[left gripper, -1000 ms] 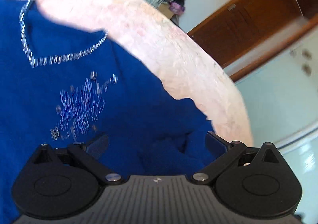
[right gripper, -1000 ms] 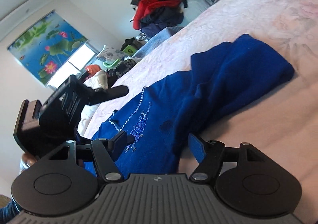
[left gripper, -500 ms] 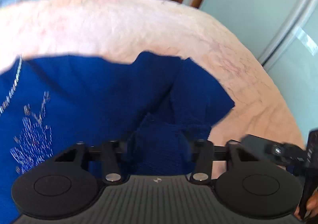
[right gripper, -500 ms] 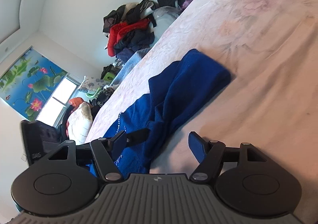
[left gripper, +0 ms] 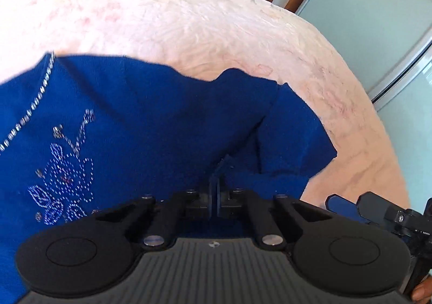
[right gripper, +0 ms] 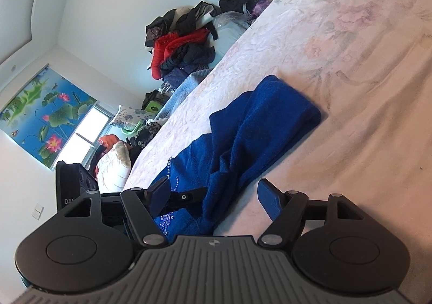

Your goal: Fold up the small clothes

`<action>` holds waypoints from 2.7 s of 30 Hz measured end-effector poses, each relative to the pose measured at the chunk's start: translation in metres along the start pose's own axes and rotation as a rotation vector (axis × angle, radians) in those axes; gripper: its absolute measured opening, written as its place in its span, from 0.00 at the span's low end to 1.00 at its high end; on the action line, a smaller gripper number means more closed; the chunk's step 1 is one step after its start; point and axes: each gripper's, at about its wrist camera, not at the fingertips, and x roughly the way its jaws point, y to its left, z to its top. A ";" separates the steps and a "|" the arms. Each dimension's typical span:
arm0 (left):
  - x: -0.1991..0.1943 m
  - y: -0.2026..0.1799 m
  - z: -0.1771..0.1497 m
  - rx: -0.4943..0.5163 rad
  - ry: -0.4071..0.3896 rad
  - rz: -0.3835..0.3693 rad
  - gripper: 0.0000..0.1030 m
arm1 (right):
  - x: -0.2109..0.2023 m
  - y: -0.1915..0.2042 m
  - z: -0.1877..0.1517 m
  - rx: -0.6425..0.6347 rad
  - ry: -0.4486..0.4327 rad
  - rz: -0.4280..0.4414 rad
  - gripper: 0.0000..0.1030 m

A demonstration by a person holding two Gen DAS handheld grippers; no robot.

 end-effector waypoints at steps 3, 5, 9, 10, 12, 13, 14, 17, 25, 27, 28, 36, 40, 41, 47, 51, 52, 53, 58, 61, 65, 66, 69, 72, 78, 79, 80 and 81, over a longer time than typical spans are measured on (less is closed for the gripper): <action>-0.017 -0.002 0.004 0.001 -0.051 -0.017 0.02 | 0.003 0.001 0.006 -0.014 0.003 -0.004 0.69; -0.037 0.004 0.009 -0.029 -0.097 -0.031 0.02 | 0.004 0.000 0.014 -0.012 -0.001 -0.004 0.69; -0.089 0.033 0.018 -0.163 -0.223 -0.077 0.02 | 0.006 -0.015 0.028 0.146 0.013 0.084 0.71; -0.103 0.042 0.018 -0.201 -0.263 -0.084 0.02 | 0.007 -0.018 0.030 0.182 0.016 0.102 0.71; -0.126 0.064 0.017 -0.285 -0.330 -0.072 0.02 | 0.011 -0.022 0.030 0.233 0.028 0.130 0.75; -0.134 0.075 0.015 -0.319 -0.350 -0.056 0.02 | 0.014 -0.024 0.029 0.265 0.041 0.149 0.76; -0.141 0.086 0.013 -0.346 -0.366 -0.044 0.02 | 0.018 -0.026 0.028 0.295 0.053 0.166 0.76; -0.152 0.104 0.006 -0.390 -0.376 -0.012 0.02 | 0.035 -0.033 0.024 0.411 0.102 0.222 0.77; -0.170 0.120 -0.016 -0.416 -0.425 0.001 0.02 | 0.075 -0.039 0.014 0.600 0.138 0.202 0.78; -0.180 0.131 -0.018 -0.441 -0.454 0.011 0.02 | 0.078 -0.037 0.013 0.624 0.143 0.204 0.80; -0.185 0.136 -0.020 -0.450 -0.461 0.016 0.02 | 0.079 -0.036 0.012 0.624 0.147 0.210 0.82; -0.212 0.157 -0.026 -0.471 -0.499 0.030 0.02 | 0.094 -0.021 0.007 0.619 0.191 0.178 0.83; -0.222 0.165 -0.030 -0.472 -0.512 0.039 0.02 | 0.103 -0.018 0.004 0.626 0.171 0.127 0.72; -0.223 0.168 -0.031 -0.473 -0.510 0.044 0.02 | 0.105 -0.017 0.003 0.624 0.161 0.113 0.64; -0.223 0.193 -0.041 -0.502 -0.492 0.107 0.02 | 0.120 -0.012 -0.003 0.556 0.172 -0.012 0.10; -0.242 0.217 -0.053 -0.527 -0.523 0.156 0.02 | 0.132 0.021 -0.010 0.430 0.205 0.038 0.10; -0.244 0.225 -0.056 -0.535 -0.529 0.178 0.02 | 0.138 0.027 -0.013 0.413 0.226 0.047 0.10; -0.244 0.235 -0.060 -0.552 -0.525 0.207 0.02 | 0.145 0.032 -0.016 0.408 0.251 0.046 0.10; -0.226 0.281 -0.090 -0.685 -0.450 0.268 0.02 | 0.164 0.036 -0.039 0.417 0.381 -0.006 0.13; -0.210 0.295 -0.103 -0.712 -0.410 0.287 0.02 | 0.156 0.040 -0.041 0.369 0.437 0.004 0.37; -0.195 0.301 -0.109 -0.696 -0.367 0.301 0.03 | 0.130 0.063 -0.023 0.194 0.513 0.112 0.65; -0.194 0.302 -0.110 -0.693 -0.360 0.305 0.03 | 0.121 0.070 -0.015 0.120 0.498 0.112 0.65; -0.196 0.305 -0.115 -0.701 -0.353 0.292 0.04 | 0.106 0.080 0.019 -0.033 0.368 0.032 0.67; -0.210 0.304 -0.118 -0.715 -0.350 0.315 0.17 | 0.120 0.076 0.046 -0.177 0.253 -0.174 0.67; -0.258 0.284 -0.123 -0.677 -0.528 0.367 0.71 | 0.164 0.070 0.046 -0.347 0.264 -0.263 0.68; -0.258 0.280 -0.121 -0.667 -0.536 0.353 0.71 | 0.167 0.070 0.045 -0.354 0.259 -0.250 0.65; -0.254 0.275 -0.119 -0.645 -0.538 0.339 0.71 | 0.173 0.072 0.043 -0.362 0.269 -0.232 0.38; -0.247 0.268 -0.116 -0.617 -0.531 0.331 0.71 | 0.181 0.072 0.041 -0.361 0.296 -0.222 0.11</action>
